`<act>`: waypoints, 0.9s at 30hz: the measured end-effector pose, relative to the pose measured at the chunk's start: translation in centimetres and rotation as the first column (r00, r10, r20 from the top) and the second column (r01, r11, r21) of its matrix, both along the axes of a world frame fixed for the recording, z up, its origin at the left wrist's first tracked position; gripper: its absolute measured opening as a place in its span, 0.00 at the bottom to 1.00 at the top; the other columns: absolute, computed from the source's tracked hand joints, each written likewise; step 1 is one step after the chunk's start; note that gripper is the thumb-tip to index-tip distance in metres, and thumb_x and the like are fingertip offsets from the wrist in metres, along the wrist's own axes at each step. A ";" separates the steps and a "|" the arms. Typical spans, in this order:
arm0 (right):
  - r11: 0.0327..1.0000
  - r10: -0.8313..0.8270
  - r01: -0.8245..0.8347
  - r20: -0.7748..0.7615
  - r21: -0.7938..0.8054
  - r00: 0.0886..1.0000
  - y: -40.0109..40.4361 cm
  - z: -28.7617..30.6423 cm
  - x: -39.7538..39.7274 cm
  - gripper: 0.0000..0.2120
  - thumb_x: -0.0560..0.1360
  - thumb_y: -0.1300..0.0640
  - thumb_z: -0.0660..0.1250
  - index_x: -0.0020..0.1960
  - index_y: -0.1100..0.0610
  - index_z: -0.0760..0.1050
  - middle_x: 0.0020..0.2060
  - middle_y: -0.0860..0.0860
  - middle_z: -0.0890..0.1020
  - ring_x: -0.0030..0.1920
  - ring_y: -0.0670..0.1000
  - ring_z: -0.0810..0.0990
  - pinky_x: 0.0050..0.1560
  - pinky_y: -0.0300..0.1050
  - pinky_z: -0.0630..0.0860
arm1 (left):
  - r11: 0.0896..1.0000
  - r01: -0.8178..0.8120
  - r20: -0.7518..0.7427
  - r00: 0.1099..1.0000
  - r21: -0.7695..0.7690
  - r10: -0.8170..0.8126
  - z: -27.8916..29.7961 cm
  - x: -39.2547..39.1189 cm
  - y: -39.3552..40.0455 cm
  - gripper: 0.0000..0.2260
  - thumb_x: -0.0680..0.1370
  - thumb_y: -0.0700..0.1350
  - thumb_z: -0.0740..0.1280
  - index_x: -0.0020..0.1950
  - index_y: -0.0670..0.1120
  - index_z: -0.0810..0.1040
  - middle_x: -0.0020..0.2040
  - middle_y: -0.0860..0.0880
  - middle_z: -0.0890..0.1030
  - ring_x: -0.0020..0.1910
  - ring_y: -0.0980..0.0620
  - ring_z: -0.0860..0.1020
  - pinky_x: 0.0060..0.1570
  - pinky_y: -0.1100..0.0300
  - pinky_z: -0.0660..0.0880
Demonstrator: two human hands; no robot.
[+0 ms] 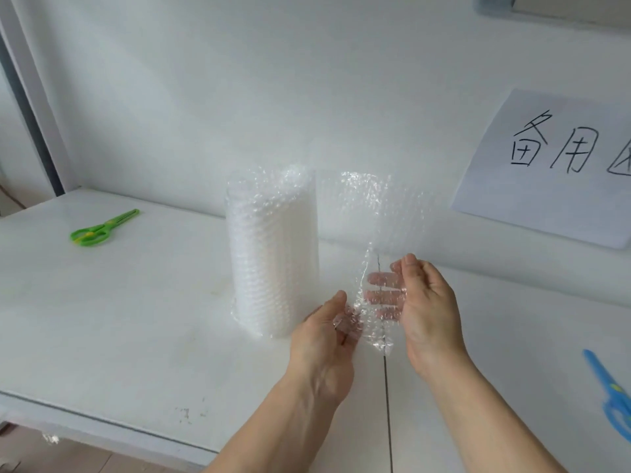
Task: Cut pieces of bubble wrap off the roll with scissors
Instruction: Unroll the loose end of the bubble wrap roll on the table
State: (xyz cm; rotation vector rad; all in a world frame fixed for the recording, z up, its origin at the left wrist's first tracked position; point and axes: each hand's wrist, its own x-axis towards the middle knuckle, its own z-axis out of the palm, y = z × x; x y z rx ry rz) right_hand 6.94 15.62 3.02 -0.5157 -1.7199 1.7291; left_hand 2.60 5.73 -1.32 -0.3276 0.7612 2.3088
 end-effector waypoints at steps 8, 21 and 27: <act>0.998 -0.011 0.015 0.057 -0.059 0.998 1.1 -3.5 2.2 0.08 0.76 0.48 0.69 0.46 0.53 0.80 0.45 0.55 0.87 0.47 0.58 0.86 0.44 0.53 0.80 | 0.999 -0.030 0.017 0.999 -0.022 0.030 -0.3 0.7 0.8 0.12 0.74 0.36 0.71 0.56 0.41 0.73 0.37 0.45 0.78 0.35 0.50 0.76 0.42 0.59 0.77; 0.989 -0.059 0.072 0.106 -0.129 0.993 3.4 -3.5 3.3 0.10 0.79 0.55 0.65 0.43 0.59 0.76 0.38 0.56 0.86 0.31 0.55 0.83 0.30 0.45 0.75 | 0.994 -0.051 0.105 0.994 0.096 0.041 0.7 1.5 1.5 0.11 0.73 0.48 0.72 0.45 0.40 0.78 0.38 0.45 0.81 0.37 0.49 0.79 0.51 0.57 0.77; 0.953 -0.282 0.263 0.125 0.150 0.951 4.7 -1.5 2.7 0.13 0.79 0.55 0.64 0.63 0.49 0.71 0.58 0.49 0.82 0.52 0.50 0.82 0.53 0.47 0.75 | 0.992 -0.112 0.061 0.992 0.065 0.108 0.0 1.1 2.4 0.07 0.75 0.36 0.70 0.48 0.45 0.74 0.40 0.47 0.79 0.36 0.49 0.80 0.47 0.56 0.77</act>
